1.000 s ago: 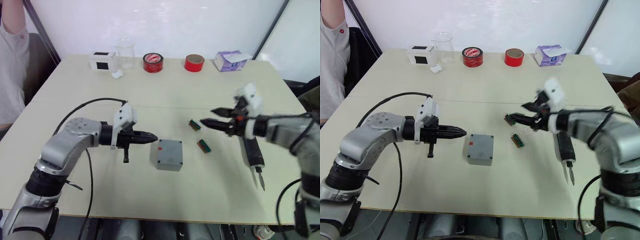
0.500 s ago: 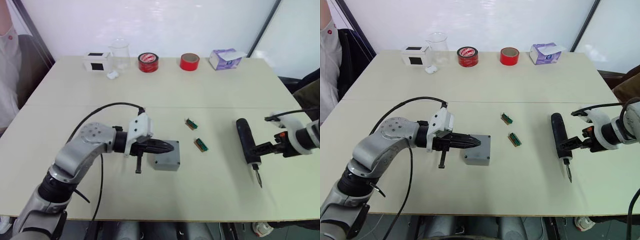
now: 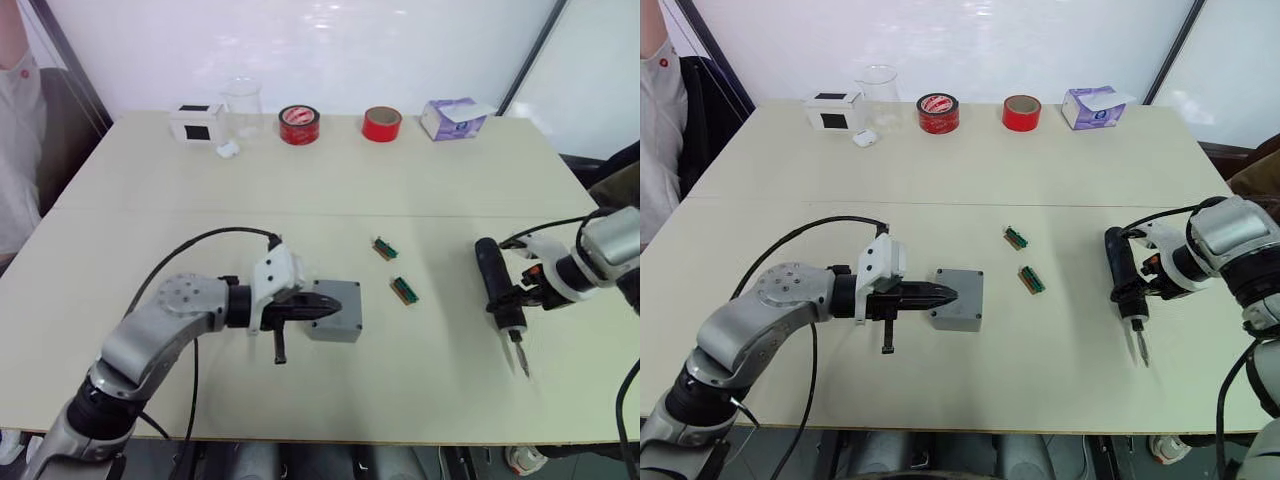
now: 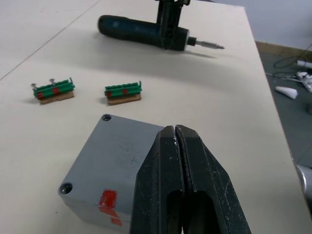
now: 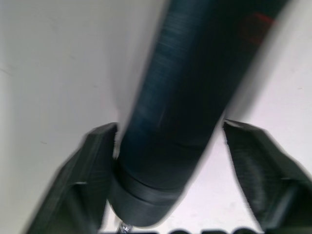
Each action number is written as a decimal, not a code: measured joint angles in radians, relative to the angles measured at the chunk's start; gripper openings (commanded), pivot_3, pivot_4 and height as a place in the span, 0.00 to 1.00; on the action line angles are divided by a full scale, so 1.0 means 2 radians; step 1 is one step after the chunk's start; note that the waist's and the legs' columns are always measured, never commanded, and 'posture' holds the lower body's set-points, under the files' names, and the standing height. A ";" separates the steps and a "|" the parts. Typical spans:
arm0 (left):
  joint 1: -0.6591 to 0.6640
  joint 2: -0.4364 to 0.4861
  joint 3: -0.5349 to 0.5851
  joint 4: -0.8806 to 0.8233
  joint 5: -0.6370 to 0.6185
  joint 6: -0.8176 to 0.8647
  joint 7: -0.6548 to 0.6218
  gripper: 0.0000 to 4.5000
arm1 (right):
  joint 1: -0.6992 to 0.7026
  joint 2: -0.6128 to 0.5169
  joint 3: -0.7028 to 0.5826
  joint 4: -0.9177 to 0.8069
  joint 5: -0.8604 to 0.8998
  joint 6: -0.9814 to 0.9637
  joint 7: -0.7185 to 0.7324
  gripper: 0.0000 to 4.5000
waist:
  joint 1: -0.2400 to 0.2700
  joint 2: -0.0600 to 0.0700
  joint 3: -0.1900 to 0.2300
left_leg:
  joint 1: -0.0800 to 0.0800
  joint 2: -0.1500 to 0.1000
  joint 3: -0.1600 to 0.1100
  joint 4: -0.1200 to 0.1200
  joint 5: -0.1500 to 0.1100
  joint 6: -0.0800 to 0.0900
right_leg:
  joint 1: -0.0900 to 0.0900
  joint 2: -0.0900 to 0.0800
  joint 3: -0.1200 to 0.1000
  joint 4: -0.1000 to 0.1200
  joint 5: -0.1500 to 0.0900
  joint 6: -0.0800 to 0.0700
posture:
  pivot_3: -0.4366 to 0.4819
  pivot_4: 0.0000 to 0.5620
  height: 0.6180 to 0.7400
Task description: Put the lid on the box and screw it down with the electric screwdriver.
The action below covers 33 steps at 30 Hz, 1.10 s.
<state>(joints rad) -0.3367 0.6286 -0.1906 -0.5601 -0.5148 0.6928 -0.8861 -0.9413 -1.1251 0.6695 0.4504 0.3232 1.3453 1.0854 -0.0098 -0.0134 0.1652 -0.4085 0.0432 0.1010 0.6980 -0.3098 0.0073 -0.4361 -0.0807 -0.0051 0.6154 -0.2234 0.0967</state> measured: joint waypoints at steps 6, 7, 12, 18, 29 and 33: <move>0.008 0.001 0.005 -0.001 0.002 -0.002 0.013 0.00 | -0.008 0.010 0.012 0.003 -0.033 -0.005 0.031 0.42 | -0.001 0.000 0.000 | 0.000 0.000 0.000 0.000 0.000 0.000 | 0.000 0.000 0.000 0.000 0.000 0.000 | 0.48 0.27 1.00; 0.009 0.008 0.005 0.001 0.006 -0.005 0.011 0.00 | -0.013 0.016 0.014 0.011 -0.041 -0.011 0.037 0.42 | -0.001 0.000 0.000 | 0.000 0.000 0.000 0.000 0.000 0.000 | 0.000 0.000 0.000 0.000 0.000 0.000 | 0.48 0.27 1.00; 0.009 0.017 0.025 0.034 0.008 -0.015 0.002 0.00 | -0.048 0.048 -0.049 0.064 -0.058 -0.110 0.022 0.42 | -0.004 0.002 0.001 | 0.000 0.000 0.002 0.000 0.000 0.000 | -0.002 0.000 0.001 0.002 0.001 0.002 | 0.48 0.27 1.00; -0.037 0.004 0.058 0.105 -0.031 -0.020 -0.038 0.00 | 0.095 0.206 -0.442 -0.201 0.081 -0.222 -0.156 0.42 | 0.003 0.002 0.001 | -0.001 0.001 0.000 -0.001 0.003 -0.006 | -0.004 0.001 -0.001 0.005 0.001 0.002 | 0.48 0.27 1.00; -0.099 0.004 -0.003 0.190 0.003 -0.041 -0.114 0.00 | 0.265 0.418 -0.489 -0.505 0.199 -0.229 -0.355 0.42 | 0.009 0.002 0.001 | 0.000 0.000 0.000 0.000 0.002 -0.003 | -0.002 0.000 -0.001 0.006 0.001 0.002 | 0.48 0.27 1.00; -0.114 -0.002 -0.026 0.213 0.027 -0.054 -0.128 0.00 | 0.290 0.436 -0.441 -0.519 0.186 -0.250 -0.376 0.42 | 0.003 0.002 0.001 | 0.000 0.000 -0.001 0.000 0.002 -0.003 | -0.002 0.001 -0.001 0.007 0.001 0.002 | 0.48 0.27 1.00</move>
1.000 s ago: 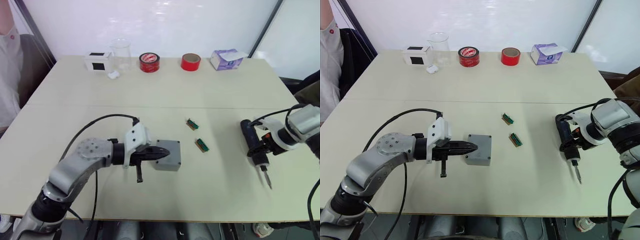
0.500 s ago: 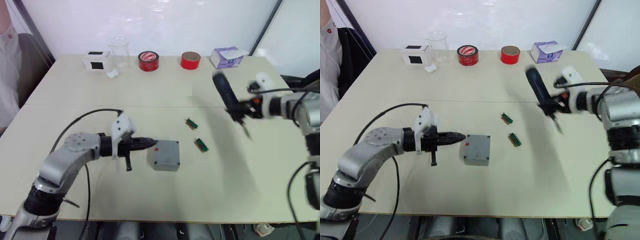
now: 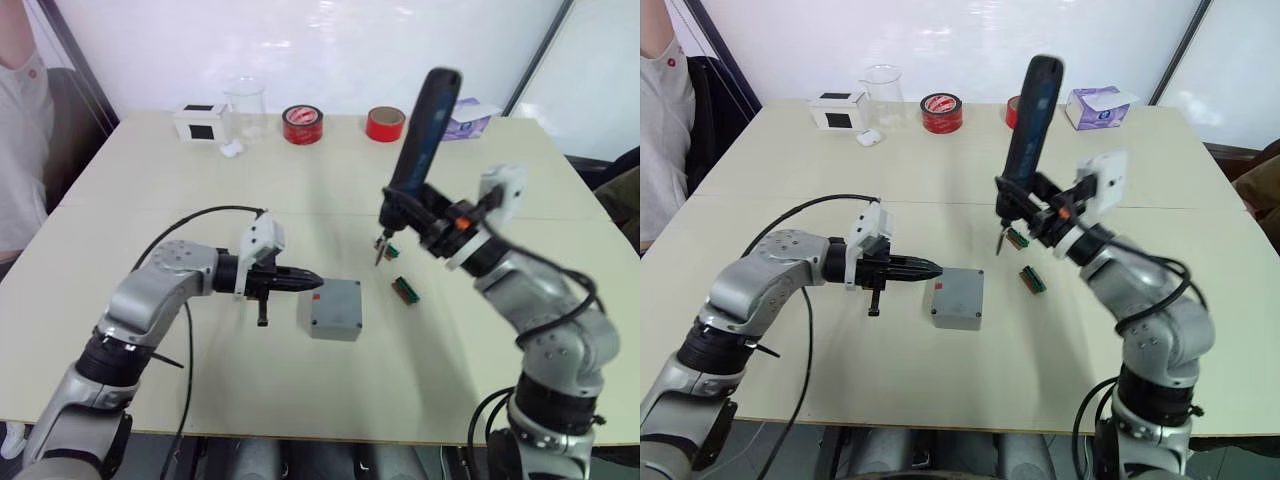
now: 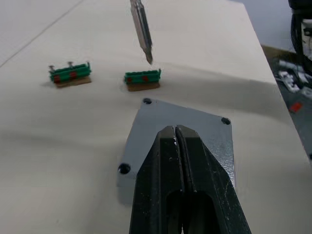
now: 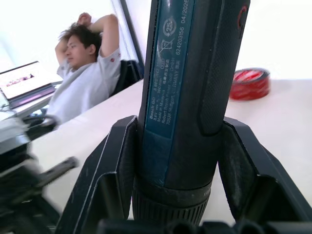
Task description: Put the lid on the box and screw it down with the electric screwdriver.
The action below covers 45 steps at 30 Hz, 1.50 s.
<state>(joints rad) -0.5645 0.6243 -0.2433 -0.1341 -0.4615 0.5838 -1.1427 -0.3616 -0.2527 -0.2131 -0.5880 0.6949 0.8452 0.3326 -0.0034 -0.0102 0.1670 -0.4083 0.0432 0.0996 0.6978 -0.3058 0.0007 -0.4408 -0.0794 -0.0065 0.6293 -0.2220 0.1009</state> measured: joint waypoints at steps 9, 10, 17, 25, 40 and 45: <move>-0.012 -0.004 -0.042 0.026 0.060 -0.047 -0.017 0.00 | 0.013 -0.001 0.051 0.000 -0.024 -0.039 -0.007 0.42 | -0.004 0.000 0.000 | 0.000 0.000 0.000 0.000 0.000 0.000 | 0.000 0.000 0.000 0.000 0.000 0.000 | 0.48 0.27 1.00; -0.012 -0.004 -0.042 0.026 0.061 -0.047 -0.017 0.00 | 0.015 -0.001 0.054 0.000 -0.025 -0.043 -0.007 0.42 | -0.004 0.000 0.000 | 0.000 0.000 0.000 0.000 0.000 0.000 | 0.000 0.000 0.000 0.000 0.000 0.000 | 0.48 0.27 1.00; -0.007 -0.009 -0.042 0.026 0.066 -0.054 -0.017 0.00 | 0.028 -0.002 0.081 0.018 -0.043 -0.069 0.004 0.42 | -0.004 0.000 0.000 | 0.000 0.000 0.000 0.000 0.000 0.000 | 0.000 0.000 0.000 0.000 0.000 0.000 | 0.48 0.27 1.00; -0.004 -0.009 -0.042 0.024 0.068 -0.056 -0.017 0.00 | 0.037 -0.009 0.094 0.033 -0.072 -0.118 0.022 0.42 | -0.004 0.000 0.000 | 0.000 0.000 0.000 0.000 0.000 0.000 | 0.000 0.000 0.000 0.000 0.000 0.000 | 0.48 0.27 1.00; 0.000 -0.009 -0.042 0.020 0.069 -0.057 -0.017 0.00 | 0.038 0.007 0.084 0.066 -0.060 -0.120 0.012 0.42 | -0.004 0.000 0.000 | 0.000 0.000 0.000 0.000 0.000 0.000 | 0.000 0.000 0.000 0.000 0.000 0.000 | 0.48 0.27 1.00; 0.000 -0.009 -0.042 0.020 0.070 -0.058 -0.017 0.00 | 0.025 0.016 0.072 0.065 -0.040 -0.119 -0.002 0.42 | -0.004 0.000 0.000 | 0.000 0.000 0.000 0.000 0.000 0.000 | 0.000 0.000 0.000 0.000 0.000 0.000 | 0.48 0.27 1.00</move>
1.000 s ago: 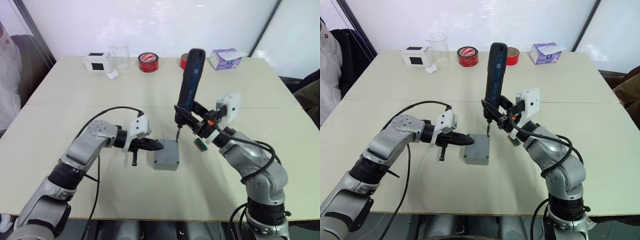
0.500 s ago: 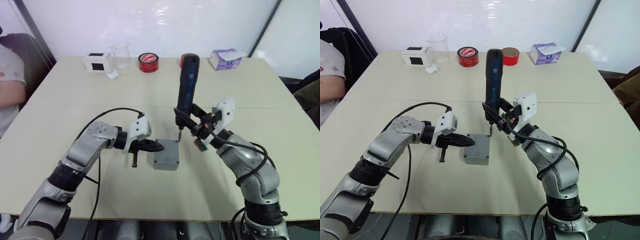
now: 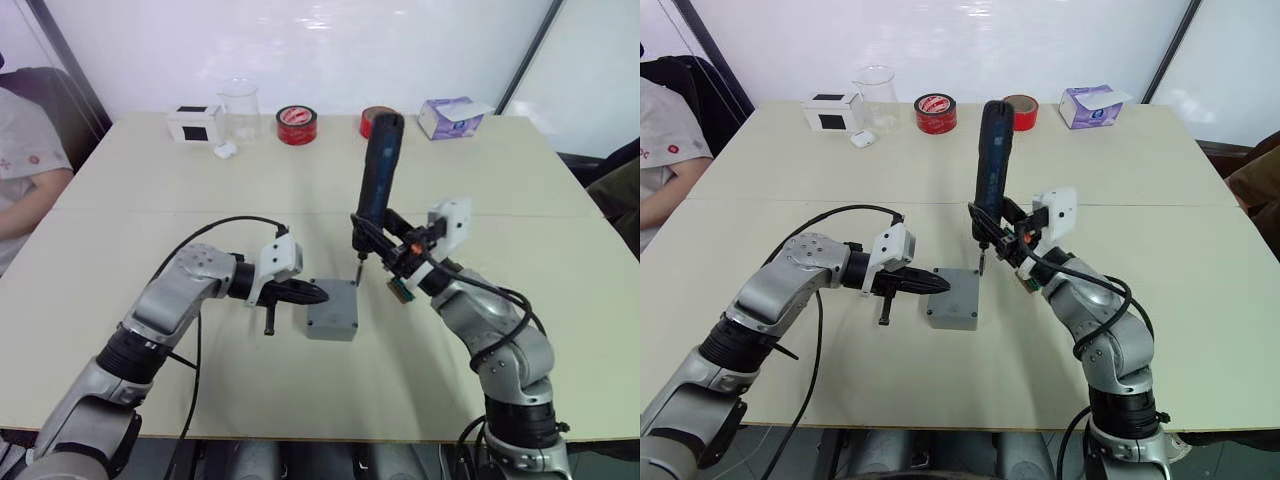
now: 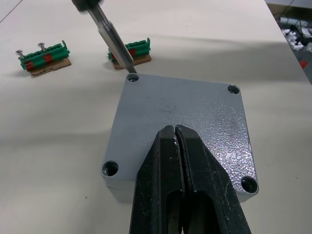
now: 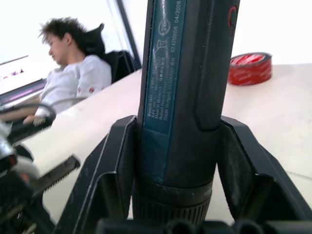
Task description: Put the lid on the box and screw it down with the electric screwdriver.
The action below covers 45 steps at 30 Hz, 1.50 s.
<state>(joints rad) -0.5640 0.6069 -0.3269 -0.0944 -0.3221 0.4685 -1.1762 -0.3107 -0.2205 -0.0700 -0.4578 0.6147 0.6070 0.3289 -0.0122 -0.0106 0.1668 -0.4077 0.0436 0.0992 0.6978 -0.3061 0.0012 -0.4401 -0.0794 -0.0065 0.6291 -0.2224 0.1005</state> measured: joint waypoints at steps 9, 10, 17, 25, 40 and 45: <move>0.000 -0.001 0.000 0.000 0.003 -0.002 0.000 0.00 | 0.005 0.001 0.011 -0.010 0.016 0.007 -0.004 0.42 | 0.000 0.000 0.000 | 0.000 0.000 0.000 0.000 0.000 0.000 | 0.000 0.000 0.000 0.000 -0.001 -0.001 | 0.48 0.27 1.00; 0.000 -0.001 0.000 0.000 0.003 -0.002 0.000 0.00 | 0.008 0.000 0.012 -0.010 0.015 0.007 -0.003 0.42 | 0.000 0.000 0.000 | 0.000 0.000 0.000 0.000 0.000 0.000 | 0.000 0.000 0.000 0.000 -0.001 -0.001 | 0.48 0.27 1.00; 0.000 -0.001 0.000 0.000 0.004 -0.001 0.000 0.00 | 0.008 -0.011 0.015 -0.009 -0.002 -0.007 0.007 0.42 | 0.000 0.000 0.000 | 0.000 0.000 0.000 0.000 0.000 0.000 | 0.000 0.000 0.000 0.000 -0.001 -0.001 | 0.48 0.27 1.00; 0.000 -0.001 0.000 -0.001 0.004 -0.001 0.000 0.00 | 0.009 -0.012 0.022 0.001 -0.016 -0.022 0.011 0.42 | 0.000 0.000 0.000 | 0.000 0.000 0.000 0.000 0.000 0.000 | 0.000 0.000 0.000 0.000 -0.001 -0.001 | 0.48 0.27 1.00; 0.005 -0.001 -0.001 -0.002 0.010 0.004 0.001 0.00 | 0.058 -0.052 0.059 -0.025 -0.065 -0.076 0.042 0.42 | 0.000 -0.002 -0.002 | 0.008 0.000 -0.001 -0.001 -0.001 0.001 | 0.008 0.000 0.000 -0.001 -0.003 -0.003 | 0.48 0.27 1.00; 0.005 -0.001 -0.002 -0.002 0.014 0.002 0.000 0.00 | 0.051 -0.051 0.067 -0.014 -0.071 -0.078 0.040 0.42 | 0.000 -0.002 -0.003 | 0.008 0.000 -0.002 -0.001 -0.001 0.001 | 0.008 0.000 0.000 -0.001 -0.003 -0.003 | 0.48 0.27 1.00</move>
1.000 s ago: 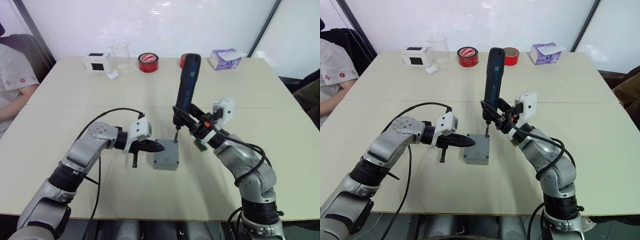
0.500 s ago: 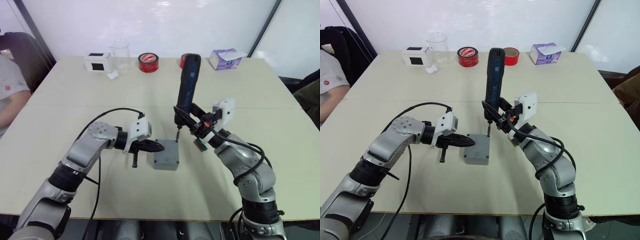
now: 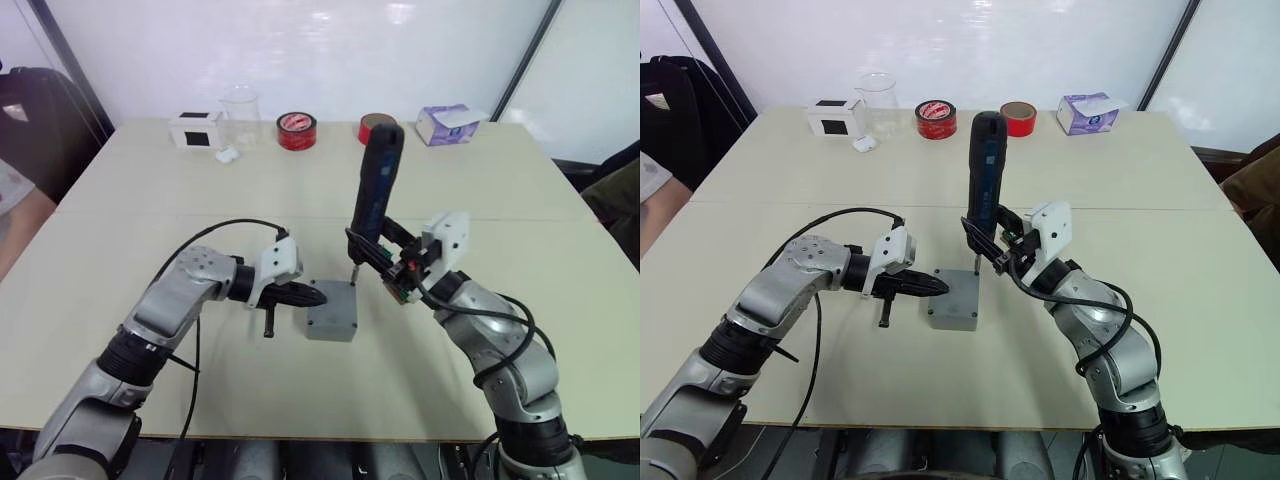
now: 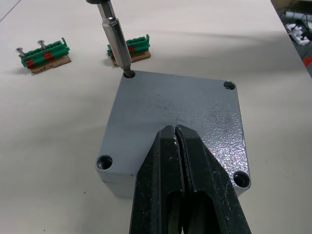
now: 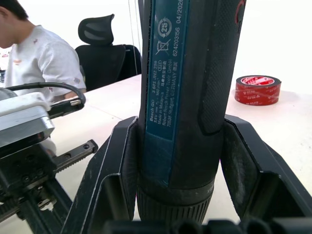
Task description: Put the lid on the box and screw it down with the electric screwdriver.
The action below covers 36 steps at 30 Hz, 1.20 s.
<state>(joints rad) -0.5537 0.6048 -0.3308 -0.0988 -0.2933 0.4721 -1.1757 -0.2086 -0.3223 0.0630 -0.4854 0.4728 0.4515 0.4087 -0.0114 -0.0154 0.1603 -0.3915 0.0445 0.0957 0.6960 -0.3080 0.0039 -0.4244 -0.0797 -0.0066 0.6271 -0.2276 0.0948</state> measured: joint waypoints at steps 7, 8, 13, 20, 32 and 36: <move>0.003 -0.001 0.000 -0.001 0.002 0.000 0.003 0.00 | 0.004 0.000 0.002 -0.001 -0.004 -0.002 0.007 0.42 | 0.000 -0.001 -0.003 | 0.000 0.000 0.000 0.000 0.000 0.000 | 0.000 0.000 0.000 0.000 0.000 0.000 | 0.48 0.27 1.00; 0.004 -0.002 0.000 -0.001 0.002 0.001 0.004 0.00 | 0.005 0.000 0.002 -0.001 -0.004 -0.002 0.007 0.42 | 0.000 -0.002 -0.003 | 0.000 0.000 0.000 0.000 0.000 0.000 | 0.000 0.000 0.000 0.000 0.000 0.000 | 0.48 0.27 1.00; 0.006 -0.004 -0.001 -0.005 0.003 0.002 0.007 0.00 | 0.007 0.000 0.001 -0.001 -0.004 -0.003 0.009 0.42 | 0.000 -0.003 -0.004 | 0.000 0.000 0.000 0.000 0.000 0.000 | 0.000 0.000 0.000 0.000 0.000 0.000 | 0.48 0.27 1.00; 0.010 -0.004 -0.001 -0.010 0.003 0.002 0.009 0.00 | 0.007 0.002 0.001 -0.001 -0.004 -0.003 0.009 0.42 | 0.000 -0.003 -0.004 | 0.000 0.000 0.000 -0.001 0.000 0.000 | 0.000 0.000 0.000 0.000 0.000 0.000 | 0.48 0.27 1.00; 0.000 -0.028 -0.006 -0.023 0.003 0.053 0.029 0.00 | -0.016 0.006 -0.047 -0.017 0.066 0.074 -0.026 0.42 | 0.000 -0.002 -0.003 | 0.000 0.001 0.000 -0.001 0.000 0.000 | 0.000 0.000 0.000 -0.001 0.000 0.000 | 0.48 0.27 1.00; -0.001 -0.026 -0.005 -0.036 -0.001 0.066 0.028 0.00 | -0.081 -0.015 -0.113 -0.017 0.184 0.182 -0.084 0.42 | 0.000 0.001 -0.001 | -0.002 0.001 0.000 -0.001 0.000 0.000 | -0.002 0.000 0.000 -0.001 0.000 0.000 | 0.48 0.27 1.00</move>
<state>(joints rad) -0.5565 0.5535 -0.3408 -0.1713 -0.2961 0.6050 -1.1194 -0.3713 -0.3527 -0.1637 -0.5188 0.8409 0.8157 0.2414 -0.0120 -0.0144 0.1592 -0.3959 0.0471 0.0951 0.6931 -0.3081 0.0041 -0.4290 -0.0807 -0.0066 0.6248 -0.2281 0.0939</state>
